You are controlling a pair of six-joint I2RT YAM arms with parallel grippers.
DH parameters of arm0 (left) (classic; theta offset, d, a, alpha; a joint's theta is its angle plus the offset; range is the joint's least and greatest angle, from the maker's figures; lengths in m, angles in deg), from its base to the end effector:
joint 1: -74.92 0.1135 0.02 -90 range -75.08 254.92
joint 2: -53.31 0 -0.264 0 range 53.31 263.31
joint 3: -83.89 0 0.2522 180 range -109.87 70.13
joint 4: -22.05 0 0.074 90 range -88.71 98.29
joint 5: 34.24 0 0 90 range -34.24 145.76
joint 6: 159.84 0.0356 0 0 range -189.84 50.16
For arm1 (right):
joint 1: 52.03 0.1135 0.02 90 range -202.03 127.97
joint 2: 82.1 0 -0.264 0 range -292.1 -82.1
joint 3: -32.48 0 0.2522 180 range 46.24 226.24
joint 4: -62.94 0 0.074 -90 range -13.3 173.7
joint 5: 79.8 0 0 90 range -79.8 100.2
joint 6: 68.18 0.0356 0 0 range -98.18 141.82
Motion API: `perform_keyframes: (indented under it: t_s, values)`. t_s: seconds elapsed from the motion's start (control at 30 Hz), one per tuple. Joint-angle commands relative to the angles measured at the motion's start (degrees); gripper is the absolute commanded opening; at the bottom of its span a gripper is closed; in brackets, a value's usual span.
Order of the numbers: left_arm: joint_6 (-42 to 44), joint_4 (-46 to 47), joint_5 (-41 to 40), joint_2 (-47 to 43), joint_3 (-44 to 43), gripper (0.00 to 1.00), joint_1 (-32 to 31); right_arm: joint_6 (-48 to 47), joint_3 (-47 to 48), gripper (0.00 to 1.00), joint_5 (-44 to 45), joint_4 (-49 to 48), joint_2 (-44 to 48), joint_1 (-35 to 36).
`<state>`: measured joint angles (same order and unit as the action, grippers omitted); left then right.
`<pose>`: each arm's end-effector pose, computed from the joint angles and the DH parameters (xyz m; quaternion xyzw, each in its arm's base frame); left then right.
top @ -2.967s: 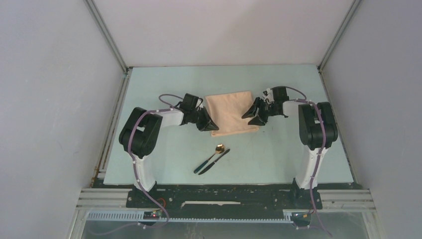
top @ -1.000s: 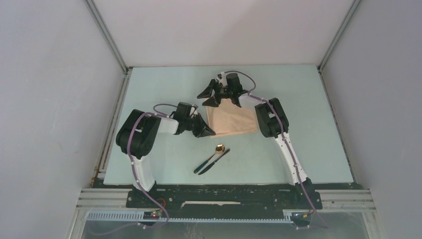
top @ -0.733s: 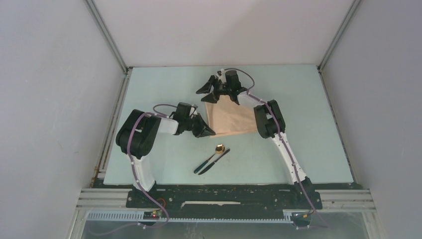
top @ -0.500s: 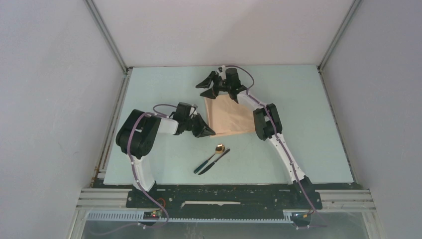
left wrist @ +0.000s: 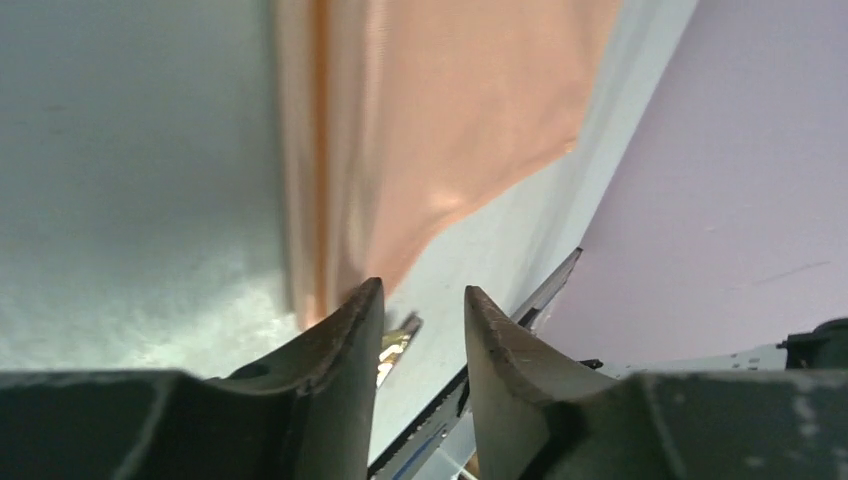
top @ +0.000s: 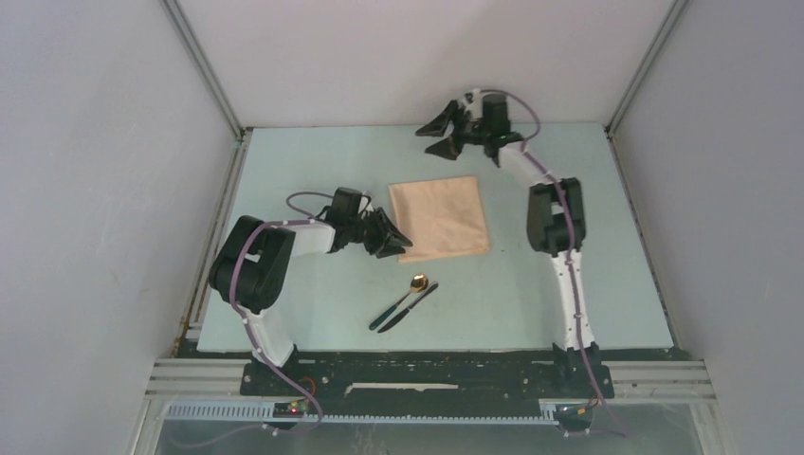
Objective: Fold the napkin into a case and place the utensils inside
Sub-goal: Smooth out the square-folded napkin at the center of the board, then pick up the top corner of the square-folded napkin from the center of the board.
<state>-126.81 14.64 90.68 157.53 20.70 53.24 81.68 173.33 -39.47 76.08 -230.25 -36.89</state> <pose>0.3117 -0.1459 0.1266 -0.1689 0.8822 -0.4315 0.0840 0.5579 0.1791 0.1869 0.0620 0.7805 0.5888 0.2007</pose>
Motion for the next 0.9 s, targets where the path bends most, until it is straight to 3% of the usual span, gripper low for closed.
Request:
perform_keyframes:
  t_s: [0.0,0.1,0.23,0.33,0.43,0.57,0.77,0.87]
  values:
    - [-0.27,-2.15,1.17,-5.8,-4.85,0.44,0.31,-13.05,-13.0,0.85,-5.68,6.01,16.08,-3.85]
    - [0.12,-4.12,1.1,-6.83,-7.8,0.47,0.23,-16.64,-24.14,0.86,-5.93,4.47,22.53,-5.51]
    - [0.04,-5.5,1.0,-3.63,-11.68,0.47,0.16,-21.75,-31.59,0.84,-5.19,8.79,27.41,-6.71]
    - [0.77,-5.9,-0.25,-2.16,-12.59,0.47,-0.52,-28.01,-37.64,0.84,0.59,16.06,33.17,-7.04]
    - [6.69,-13.97,-4.84,-2.88,-13.95,0.48,-1.44,-32.91,-44.12,0.83,10.95,23.89,39.92,-7.08]
    - [11.45,-19.4,-7.95,-6.1,-13.79,0.5,-2.12,-33.09,-52.78,0.74,18.07,27.75,47.13,-7.59]
    - [16.43,-25.89,-14.62,-12.0,-10.42,0.58,-2.16,-37.11,-61.17,0.71,25.09,30.48,54.23,-7.34]
    - [15.93,-25.67,-15.3,-11.03,-9.03,0.53,-2.21,-38.18,-62.08,0.59,24.85,30.15,53.39,-8.27]
